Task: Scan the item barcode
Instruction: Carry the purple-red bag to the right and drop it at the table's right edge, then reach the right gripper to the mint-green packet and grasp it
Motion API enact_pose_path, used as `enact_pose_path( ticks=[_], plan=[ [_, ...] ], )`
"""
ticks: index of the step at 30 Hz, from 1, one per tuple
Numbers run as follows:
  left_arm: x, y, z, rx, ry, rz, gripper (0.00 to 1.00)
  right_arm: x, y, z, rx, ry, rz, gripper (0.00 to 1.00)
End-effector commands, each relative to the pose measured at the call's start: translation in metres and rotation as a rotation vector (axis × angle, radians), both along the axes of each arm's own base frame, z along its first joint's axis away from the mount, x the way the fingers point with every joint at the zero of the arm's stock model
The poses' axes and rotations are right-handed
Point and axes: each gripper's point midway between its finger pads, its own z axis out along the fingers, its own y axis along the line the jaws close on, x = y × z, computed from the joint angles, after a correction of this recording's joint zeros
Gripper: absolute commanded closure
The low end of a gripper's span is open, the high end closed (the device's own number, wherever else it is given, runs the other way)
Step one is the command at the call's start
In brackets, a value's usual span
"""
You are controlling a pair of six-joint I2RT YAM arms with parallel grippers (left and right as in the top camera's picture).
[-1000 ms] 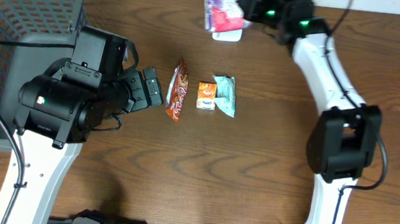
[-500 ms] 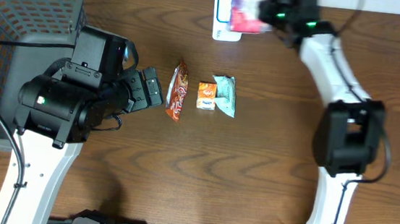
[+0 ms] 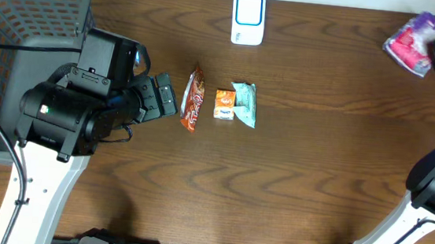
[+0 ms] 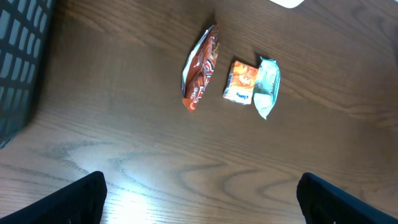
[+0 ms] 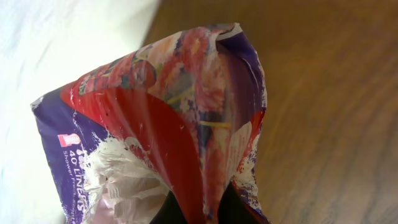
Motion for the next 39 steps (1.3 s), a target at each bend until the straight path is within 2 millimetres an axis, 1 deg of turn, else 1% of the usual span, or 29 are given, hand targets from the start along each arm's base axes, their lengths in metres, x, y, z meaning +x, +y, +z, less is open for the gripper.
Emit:
enact_pose_path(
  ticks=[1, 2, 3, 5, 7, 8, 9, 11, 13, 14, 15, 16, 17, 18, 19, 20, 22, 23, 24, 25, 27, 30, 31, 32, 34, 35, 36, 37, 39],
  plan=[
    [0.0, 0.001, 0.004, 0.0, -0.012, 0.006, 0.02, 0.0, -0.007, -0.036, 0.115, 0.054, -0.152, 0.98],
    [0.0, 0.001, 0.004, 0.001, -0.012, 0.005, 0.02, -0.002, -0.018, -0.046, 0.118, 0.069, -0.215, 0.98],
    [0.0, 0.001, 0.004, 0.0, -0.012, 0.005, 0.02, -0.004, -0.027, -0.05, 0.107, 0.072, -0.258, 0.99],
    [0.0, 0.001, 0.004, 0.0, -0.012, 0.006, 0.02, -0.006, -0.043, -0.049, 0.076, 0.061, -0.314, 0.99],
    [0.0, 0.001, 0.004, 0.001, -0.012, 0.005, 0.02, -0.005, -0.056, -0.042, 0.048, 0.03, -0.341, 0.97],
    [0.0, 0.001, 0.004, 0.001, -0.012, 0.005, 0.02, -0.003, -0.061, -0.039, 0.045, 0.011, -0.349, 0.91],
    [0.0, 0.001, 0.004, 0.0, -0.012, 0.006, 0.02, -0.003, -0.065, -0.037, 0.048, -0.003, -0.359, 0.82],
    [0.0, 0.001, 0.004, 0.0, -0.012, 0.006, 0.02, -0.004, -0.07, -0.036, 0.081, -0.017, -0.407, 0.77],
    [0.0, 0.001, 0.004, 0.001, -0.012, 0.005, 0.02, -0.001, -0.067, -0.035, 0.107, -0.03, -0.414, 0.71],
    [0.0, 0.001, 0.004, 0.0, -0.012, 0.006, 0.02, 0.004, -0.062, -0.033, 0.107, -0.044, -0.37, 0.63],
    [0.0, 0.001, 0.004, 0.0, -0.012, 0.006, 0.02, 0.01, -0.055, -0.03, 0.106, -0.063, -0.315, 0.5],
    [0.0, 0.001, 0.004, 0.0, -0.012, 0.006, 0.02, 0.019, -0.046, -0.025, 0.111, -0.093, -0.244, 0.34],
    [0.0, 0.001, 0.004, 0.001, -0.012, 0.005, 0.02, 0.029, -0.033, -0.018, 0.129, -0.131, -0.163, 0.27],
    [0.0, 0.001, 0.004, 0.001, -0.012, 0.006, 0.02, 0.037, -0.02, -0.011, 0.149, -0.168, -0.086, 0.22],
    [0.0, 0.001, 0.004, 0.001, -0.012, 0.005, 0.02, 0.045, -0.004, -0.003, 0.169, -0.211, 0.006, 0.2],
    [0.0, 0.001, 0.004, 0.001, -0.012, 0.005, 0.02, 0.054, 0.019, 0.008, 0.193, -0.267, 0.127, 0.2],
    [0.0, 0.001, 0.004, 0.0, -0.012, 0.005, 0.02, 0.063, 0.06, 0.023, 0.236, -0.335, 0.306, 0.22],
    [0.0, 0.001, 0.004, 0.001, -0.012, 0.005, 0.02, 0.064, 0.074, 0.026, 0.25, -0.348, 0.356, 0.24],
    [0.0, 0.001, 0.004, 0.001, -0.012, 0.005, 0.02, 0.065, 0.098, 0.03, 0.274, -0.365, 0.442, 0.27],
    [0.0, 0.001, 0.004, 0.0, -0.012, 0.006, 0.02, 0.064, 0.123, 0.035, 0.292, -0.384, 0.538, 0.28],
    [0.0, 0.001, 0.004, 0.001, -0.012, 0.005, 0.02, 0.059, 0.166, 0.038, 0.327, -0.399, 0.685, 0.28],
    [0.0, 0.001, 0.004, 0.0, -0.012, 0.005, 0.02, 0.044, 0.227, 0.032, 0.387, -0.357, 0.843, 0.25],
    [0.0, 0.001, 0.004, 0.0, -0.012, 0.006, 0.02, 0.034, 0.253, 0.025, 0.412, -0.314, 0.896, 0.25],
    [0.0, 0.001, 0.004, 0.0, -0.012, 0.006, 0.02, 0.029, 0.267, 0.021, 0.42, -0.287, 0.924, 0.25],
    [0.0, 0.001, 0.004, 0.0, -0.012, 0.006, 0.02, 0.011, 0.304, 0.009, 0.412, -0.223, 1.023, 0.25],
    [0.0, 0.001, 0.004, 0.001, -0.012, 0.005, 0.02, 0.001, 0.319, 0.003, 0.403, -0.187, 1.062, 0.26],
    [0.0, 0.001, 0.004, 0.001, -0.012, 0.005, 0.02, -0.006, 0.33, -0.004, 0.39, -0.15, 1.086, 0.27],
    [0.0, 0.001, 0.004, 0.0, -0.012, 0.005, 0.02, -0.016, 0.342, -0.014, 0.358, -0.087, 1.109, 0.32],
    [0.0, 0.001, 0.004, 0.001, -0.012, 0.005, 0.02, -0.033, 0.356, -0.038, 0.259, 0.054, 1.128, 0.4]
  ],
)
